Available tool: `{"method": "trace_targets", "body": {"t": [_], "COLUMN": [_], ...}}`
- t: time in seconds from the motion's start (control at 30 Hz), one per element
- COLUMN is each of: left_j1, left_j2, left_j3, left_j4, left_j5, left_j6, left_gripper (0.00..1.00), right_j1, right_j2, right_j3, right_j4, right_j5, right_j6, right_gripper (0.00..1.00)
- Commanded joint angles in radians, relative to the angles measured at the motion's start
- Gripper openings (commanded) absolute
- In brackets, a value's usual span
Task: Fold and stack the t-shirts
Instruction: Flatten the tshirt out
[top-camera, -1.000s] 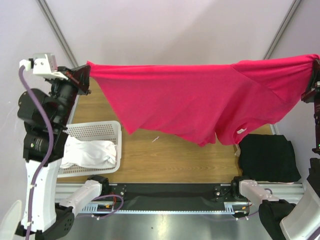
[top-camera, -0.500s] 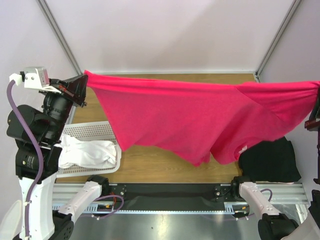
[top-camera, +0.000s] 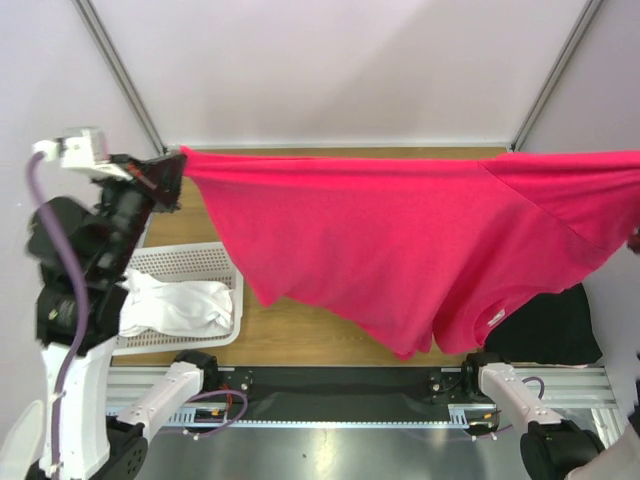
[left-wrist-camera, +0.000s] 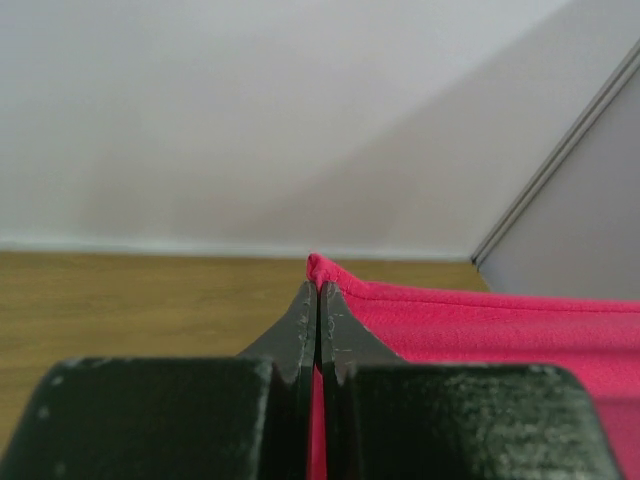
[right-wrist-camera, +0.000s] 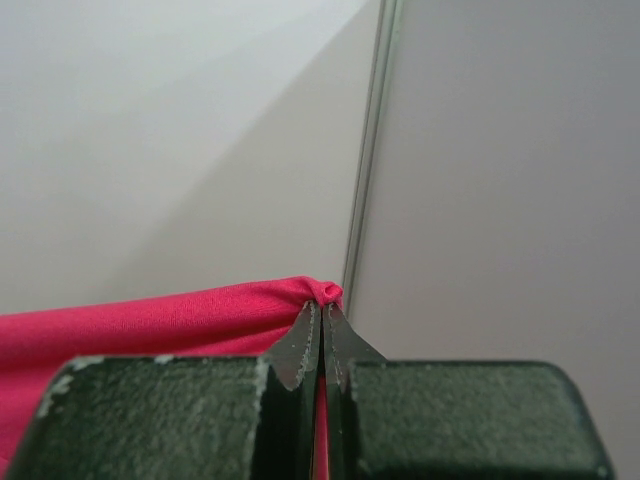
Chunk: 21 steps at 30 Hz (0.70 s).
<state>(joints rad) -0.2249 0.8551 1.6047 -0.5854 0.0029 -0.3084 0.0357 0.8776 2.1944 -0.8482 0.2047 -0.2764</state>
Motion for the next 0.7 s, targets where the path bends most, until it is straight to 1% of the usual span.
{"method": "trace_targets", "body": {"t": [0.0,0.03,0.1,0.27,0.3,0.43,0.53,0.57,0.6,0.67], "left_j1": [0.01,0.01,0.01,0.01,0.01,0.01,0.01,0.01,0.01,0.01], "left_j2": [0.085,0.099,0.137,0.208,0.223,0.314,0.387,0.431,0.455,0.508], "left_j3": [-0.11,-0.133,-0.19,-0.282,-0.288,-0.299,-0.331,-0.341,-0.344,-0.345], "left_j4": [-0.004,0.004,0.024,0.078,0.09,0.111,0.186,0.206,0.251,0.289], "left_j5": [-0.133,-0.136,-0.135,-0.149,-0.159,-0.181,-0.184,-0.184,-0.181,-0.185], "left_j6": [-0.018,-0.023,-0.035,-0.046,-0.044,-0.028,-0.018,-0.018,-0.018,-0.02], "left_gripper": [0.0,0.0,0.0,0.0,0.0,0.0,0.0,0.0,0.0,0.0], "right_j1": [0.029,0.033,0.032,0.032,0.029,0.006,-0.055,-0.066,-0.091,-0.105], "right_j2": [0.087,0.098,0.107,0.139,0.146,0.195,0.213,0.218,0.24,0.28], "right_j3": [-0.073,-0.132,-0.2,-0.395,-0.435,-0.576,-0.731,-0.763,-0.809,-0.818], "right_j4": [0.061,0.06,0.064,0.093,0.098,0.112,0.222,0.301,0.334,0.386], "right_j5": [0.24,0.254,0.3,0.323,0.281,0.197,0.105,0.082,0.035,-0.013], "right_j6": [-0.079,-0.086,-0.089,-0.049,-0.043,0.041,0.06,0.072,0.078,0.104], "right_gripper": [0.0,0.0,0.0,0.0,0.0,0.0,0.0,0.0,0.0,0.0]}}
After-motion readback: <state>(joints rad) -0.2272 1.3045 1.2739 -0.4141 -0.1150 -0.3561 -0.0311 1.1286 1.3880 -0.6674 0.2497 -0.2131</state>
